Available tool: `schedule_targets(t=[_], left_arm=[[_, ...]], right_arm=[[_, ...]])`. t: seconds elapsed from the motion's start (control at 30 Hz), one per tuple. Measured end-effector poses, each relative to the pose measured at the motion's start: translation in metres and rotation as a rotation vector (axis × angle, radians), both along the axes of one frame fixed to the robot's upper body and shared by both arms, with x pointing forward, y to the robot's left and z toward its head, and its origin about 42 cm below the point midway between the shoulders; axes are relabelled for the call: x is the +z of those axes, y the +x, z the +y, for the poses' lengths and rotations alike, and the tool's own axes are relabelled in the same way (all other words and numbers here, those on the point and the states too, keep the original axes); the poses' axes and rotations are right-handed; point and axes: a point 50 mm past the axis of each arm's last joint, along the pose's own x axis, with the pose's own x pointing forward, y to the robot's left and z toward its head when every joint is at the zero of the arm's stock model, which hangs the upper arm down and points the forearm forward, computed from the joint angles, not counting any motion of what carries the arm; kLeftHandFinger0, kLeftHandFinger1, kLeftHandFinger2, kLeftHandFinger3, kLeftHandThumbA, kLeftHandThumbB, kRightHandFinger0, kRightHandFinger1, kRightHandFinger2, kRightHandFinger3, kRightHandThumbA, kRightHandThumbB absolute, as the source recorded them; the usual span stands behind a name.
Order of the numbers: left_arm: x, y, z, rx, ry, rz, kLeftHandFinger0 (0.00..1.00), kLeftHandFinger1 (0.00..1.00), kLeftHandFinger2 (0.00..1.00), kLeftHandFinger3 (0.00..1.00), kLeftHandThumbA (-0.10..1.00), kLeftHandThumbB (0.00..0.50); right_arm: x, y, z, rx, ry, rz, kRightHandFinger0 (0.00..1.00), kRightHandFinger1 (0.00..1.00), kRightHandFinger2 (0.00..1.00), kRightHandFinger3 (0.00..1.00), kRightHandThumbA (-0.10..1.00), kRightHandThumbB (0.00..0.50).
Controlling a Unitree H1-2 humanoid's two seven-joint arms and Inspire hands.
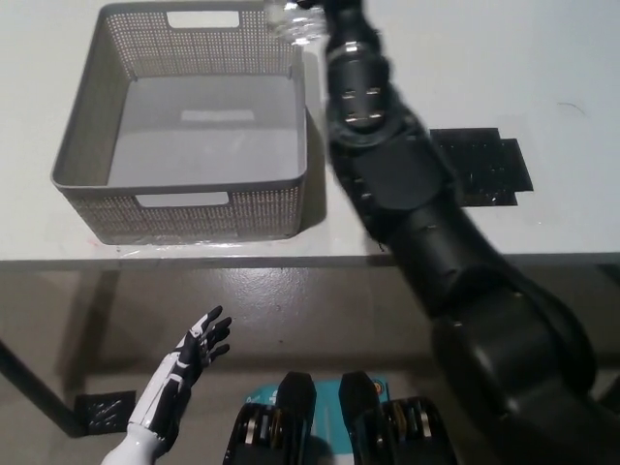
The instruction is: Use the right hand to pick up a water botttle and place it into a container on the left side
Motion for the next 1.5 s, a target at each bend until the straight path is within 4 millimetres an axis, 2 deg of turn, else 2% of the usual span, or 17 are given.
schedule_targets(t=[0.1, 0.2, 0.33, 0.4, 0.47, 0.5, 0.53, 0.57, 0.6, 0.63, 0.67, 0.8, 0.83, 0.97, 1.07, 1.3, 1.5], left_arm=[[0.003, 0.0, 0.001, -0.002, 0.006, -0.01, 1.0, 1.0, 1.0, 1.0, 1.0, 0.234], [0.005, 0.001, 0.001, -0.004, 0.008, -0.018, 1.0, 1.0, 1.0, 1.0, 1.0, 0.239], [0.008, 0.001, 0.0, -0.005, 0.007, -0.025, 1.0, 1.0, 1.0, 1.0, 1.0, 0.207], [0.008, 0.002, 0.0, -0.009, 0.005, -0.027, 1.0, 1.0, 1.0, 1.0, 1.0, 0.205], [0.009, 0.002, 0.0, -0.012, 0.002, -0.029, 1.0, 1.0, 1.0, 1.0, 1.0, 0.207], [0.009, 0.003, 0.0, -0.013, 0.002, -0.03, 1.0, 1.0, 1.0, 1.0, 1.0, 0.207], [0.01, 0.003, 0.0, -0.015, 0.0, -0.031, 1.0, 1.0, 1.0, 1.0, 1.0, 0.206], [0.011, 0.004, 0.0, -0.016, 0.0, -0.033, 1.0, 1.0, 1.0, 1.0, 1.0, 0.198], [0.011, 0.004, -0.001, -0.016, 0.0, -0.035, 1.0, 1.0, 1.0, 1.0, 1.0, 0.196], [0.012, 0.004, -0.001, -0.018, 0.0, -0.037, 1.0, 1.0, 1.0, 1.0, 1.0, 0.192], [0.013, 0.005, -0.001, -0.019, 0.0, -0.039, 1.0, 1.0, 1.0, 1.0, 1.0, 0.194], [0.014, 0.005, 0.001, -0.021, 0.004, -0.041, 1.0, 1.0, 1.0, 1.0, 1.0, 0.182], [0.014, 0.005, 0.001, -0.021, 0.004, -0.041, 1.0, 1.0, 1.0, 1.0, 1.0, 0.182], [0.014, 0.005, 0.001, -0.024, 0.005, -0.041, 1.0, 1.0, 1.0, 1.0, 1.0, 0.196], [0.014, 0.005, 0.001, -0.027, 0.005, -0.041, 1.0, 1.0, 1.0, 1.0, 1.0, 0.201], [0.014, 0.005, 0.001, -0.028, 0.005, -0.041, 1.0, 1.0, 1.0, 1.0, 1.0, 0.223], [0.013, 0.004, 0.0, -0.029, 0.007, -0.039, 1.0, 1.0, 1.0, 1.0, 1.0, 0.239]], right_arm=[[-0.012, -0.005, 0.023, 0.023, -0.02, 0.05, 0.0, 0.19, 0.62, 0.57, -0.1, 0.124], [-0.033, -0.01, 0.037, 0.031, -0.054, 0.104, 0.0, 0.18, 0.61, 0.54, -0.1, 0.118], [-0.061, -0.015, 0.048, 0.038, -0.126, 0.172, 0.0, 0.22, 0.71, 0.71, -0.1, 0.077], [-0.073, -0.018, 0.051, 0.041, -0.178, 0.195, 0.0, 0.22, 0.68, 0.66, -0.1, 0.082], [-0.083, -0.02, 0.051, 0.042, -0.213, 0.213, 0.05, 0.32, 0.75, 0.7, -0.09, 0.146], [-0.087, -0.02, 0.051, 0.041, -0.226, 0.221, 0.17, 0.43, 0.79, 0.77, 0.08, 0.174], [-0.09, -0.021, 0.051, 0.04, -0.239, 0.231, 0.44, 0.7, 0.97, 0.99, 0.27, 0.2], [-0.093, -0.021, 0.05, 0.044, -0.257, 0.24, 0.68, 0.87, 1.0, 1.0, 0.42, 0.271], [-0.095, -0.021, 0.05, 0.048, -0.27, 0.246, 0.78, 0.93, 1.0, 1.0, 0.46, 0.27], [-0.097, -0.02, 0.049, 0.057, -0.288, 0.256, 0.89, 1.0, 1.0, 1.0, 0.49, 0.302], [-0.099, -0.02, 0.048, 0.064, -0.297, 0.262, 0.94, 1.0, 1.0, 1.0, 0.51, 0.307], [-0.104, -0.017, 0.042, 0.093, -0.321, 0.285, 0.9, 1.0, 1.0, 1.0, 0.68, 0.361], [-0.106, -0.016, 0.039, 0.096, -0.324, 0.291, 1.0, 1.0, 1.0, 1.0, 0.73, 0.367], [-0.113, -0.014, 0.031, 0.109, -0.338, 0.308, 1.0, 1.0, 1.0, 1.0, 0.93, 0.439], [-0.113, -0.012, 0.028, 0.112, -0.355, 0.304, 1.0, 1.0, 1.0, 1.0, 1.0, 0.484], [-0.103, -0.008, 0.023, 0.119, -0.359, 0.251, 1.0, 1.0, 1.0, 1.0, 1.0, 0.5], [-0.053, -0.004, 0.015, 0.137, -0.263, 0.047, 1.0, 1.0, 1.0, 1.0, 1.0, 0.5]])
